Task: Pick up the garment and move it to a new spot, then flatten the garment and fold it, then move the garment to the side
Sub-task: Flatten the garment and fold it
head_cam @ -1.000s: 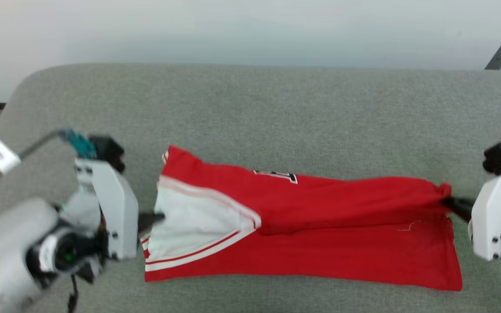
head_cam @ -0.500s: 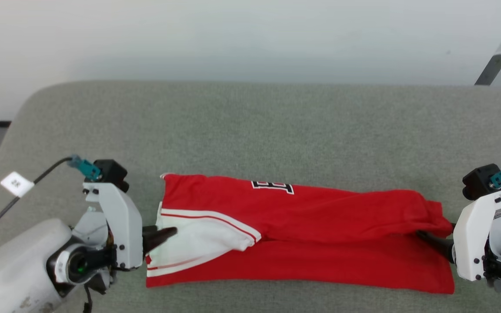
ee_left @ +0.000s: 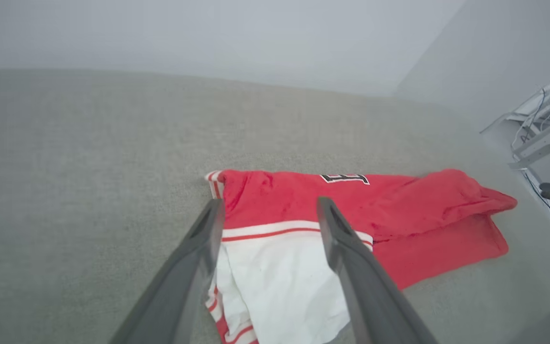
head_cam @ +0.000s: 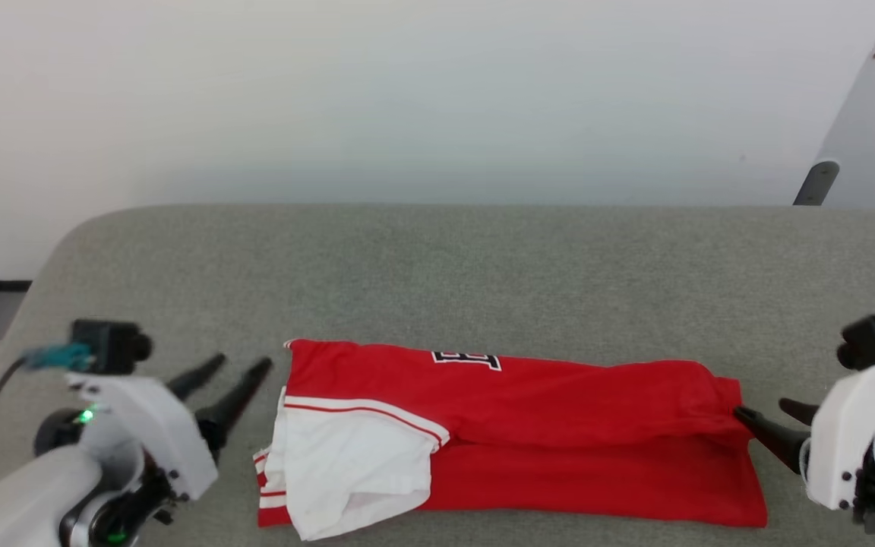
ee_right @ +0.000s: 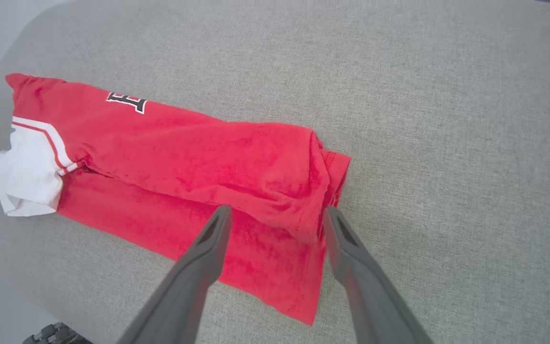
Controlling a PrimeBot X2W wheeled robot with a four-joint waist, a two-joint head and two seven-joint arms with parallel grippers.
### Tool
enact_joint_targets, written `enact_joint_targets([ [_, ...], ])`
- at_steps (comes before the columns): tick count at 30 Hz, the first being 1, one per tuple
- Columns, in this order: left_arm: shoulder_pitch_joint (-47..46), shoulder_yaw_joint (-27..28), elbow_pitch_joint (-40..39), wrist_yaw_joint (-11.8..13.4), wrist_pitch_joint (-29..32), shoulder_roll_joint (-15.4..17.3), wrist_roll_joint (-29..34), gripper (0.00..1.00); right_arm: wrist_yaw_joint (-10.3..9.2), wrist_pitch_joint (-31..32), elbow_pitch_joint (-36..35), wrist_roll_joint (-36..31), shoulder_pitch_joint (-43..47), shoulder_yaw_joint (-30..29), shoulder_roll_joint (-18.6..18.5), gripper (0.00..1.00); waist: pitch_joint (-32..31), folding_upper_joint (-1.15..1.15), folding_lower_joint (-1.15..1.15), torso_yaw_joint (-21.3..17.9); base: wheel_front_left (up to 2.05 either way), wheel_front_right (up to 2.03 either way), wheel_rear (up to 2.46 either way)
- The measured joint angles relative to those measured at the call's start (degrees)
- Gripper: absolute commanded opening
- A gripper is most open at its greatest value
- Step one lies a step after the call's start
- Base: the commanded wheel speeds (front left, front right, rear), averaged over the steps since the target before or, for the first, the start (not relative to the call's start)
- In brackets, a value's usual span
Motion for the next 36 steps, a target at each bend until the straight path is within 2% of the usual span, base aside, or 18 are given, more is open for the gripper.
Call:
enact_joint_targets([
  [4,3.49,2.49,-0.31,-0.29,-11.38,0.83,3.94,1.0,-0.01,-1.27,-0.22,-0.29,2.94,-2.89,1.4,1.0,-0.83,0.0,0.0,-0.27,0.0,0.0,0.0],
  [7,7.17,5.92,-0.04,0.75,-13.12,1.05,7.03,1.0,0.0,-1.66,-0.23,-0.55,4.71,-4.54,2.25,1.0,-1.19,0.0,0.0,-0.16,0.0,0.0,0.0],
  [12,15.55,22.98,-2.23,2.72,-13.28,-3.36,19.06,1.0,-0.01,-1.08,-0.22,-1.46,7.05,-7.4,2.89,1.0,-1.27,0.0,0.0,0.7,0.0,0.0,0.0],
  [15,23.59,32.55,-4.16,2.76,-13.28,-7.95,26.13,1.0,-0.01,0.1,0.03,-2.11,7.64,-9.15,3.5,1.0,-1.17,0.0,0.0,1.37,0.0,0.0,0.0],
  [20,32.83,45.23,-6.8,0.02,-13.28,-15.34,36.19,1.0,-0.01,2.46,1.03,-4.43,7.59,-11.35,3.78,1.0,-0.7,0.0,0.0,2.63,0.0,0.0,0.0],
  [25,37.66,52.98,-6.93,-3.83,-13.28,-22.12,42.8,1.0,-0.01,5.2,3.01,-5.87,5.8,-12.83,3.88,1.0,0.12,0.0,0.0,4.07,0.0,0.0,0.0],
  [31,38.85,58.25,-6.1,-7.44,-13.29,-28.58,47.3,1.0,-0.01,9.05,6.61,-7.61,3.09,-14.27,4.47,1.0,1.91,0.0,0.0,5.86,0.0,0.0,0.0],
  [36,37.78,60.22,-4.82,-8.72,-13.29,-32.18,49.19,1.0,-0.01,10.68,10.04,-8.29,0.61,-15.01,5.41,1.0,4.0,0.0,0.0,7.49,0.0,0.0,0.0],
])
